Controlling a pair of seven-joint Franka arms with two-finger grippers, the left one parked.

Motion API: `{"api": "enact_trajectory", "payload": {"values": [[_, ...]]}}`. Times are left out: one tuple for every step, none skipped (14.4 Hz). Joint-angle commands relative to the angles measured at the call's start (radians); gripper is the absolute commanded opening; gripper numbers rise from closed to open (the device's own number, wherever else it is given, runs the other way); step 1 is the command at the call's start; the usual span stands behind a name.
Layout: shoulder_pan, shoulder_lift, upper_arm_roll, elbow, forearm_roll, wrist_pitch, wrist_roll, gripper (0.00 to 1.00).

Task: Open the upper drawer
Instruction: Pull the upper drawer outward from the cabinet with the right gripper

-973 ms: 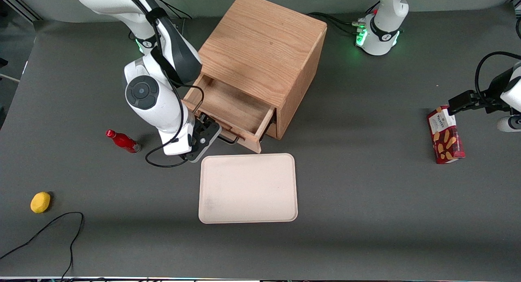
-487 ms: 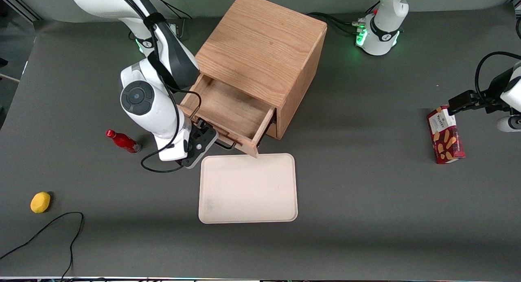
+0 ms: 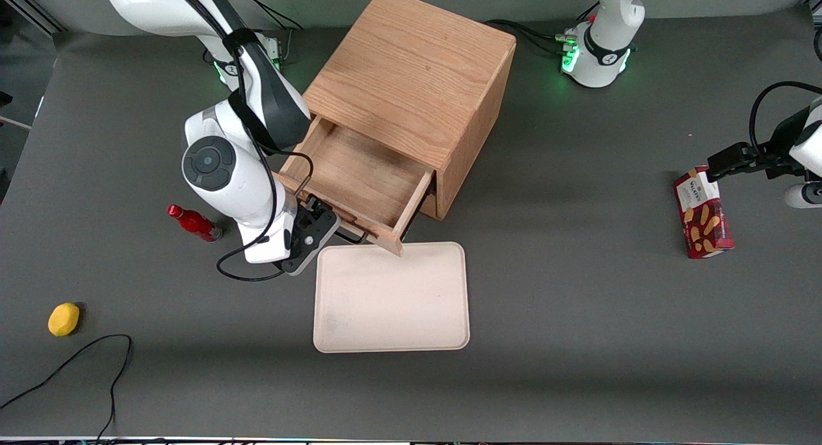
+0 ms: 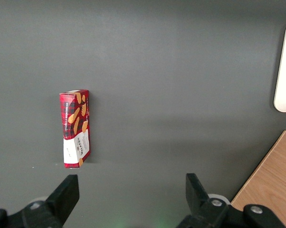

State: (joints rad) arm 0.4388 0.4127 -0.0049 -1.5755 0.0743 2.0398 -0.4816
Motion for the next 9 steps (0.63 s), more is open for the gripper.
{"api": "enact_trajectory", "payload": {"values": [[-0.02,0.044,0.006,0.068,-0.013,-0.017,-0.022,1.0],[-0.023,0.049,0.006,0.074,-0.013,-0.017,-0.029,1.0],[-0.028,0.05,0.006,0.078,-0.011,-0.017,-0.041,1.0],[-0.035,0.054,0.006,0.08,-0.011,-0.017,-0.046,1.0],[-0.04,0.057,0.006,0.081,-0.011,-0.017,-0.046,1.0],[-0.042,0.06,0.006,0.086,-0.011,-0.017,-0.048,1.0],[-0.043,0.064,0.006,0.086,-0.011,-0.017,-0.054,1.0],[-0.048,0.067,0.006,0.095,-0.01,-0.017,-0.061,1.0],[-0.054,0.073,0.006,0.103,-0.01,-0.017,-0.063,1.0]]}}
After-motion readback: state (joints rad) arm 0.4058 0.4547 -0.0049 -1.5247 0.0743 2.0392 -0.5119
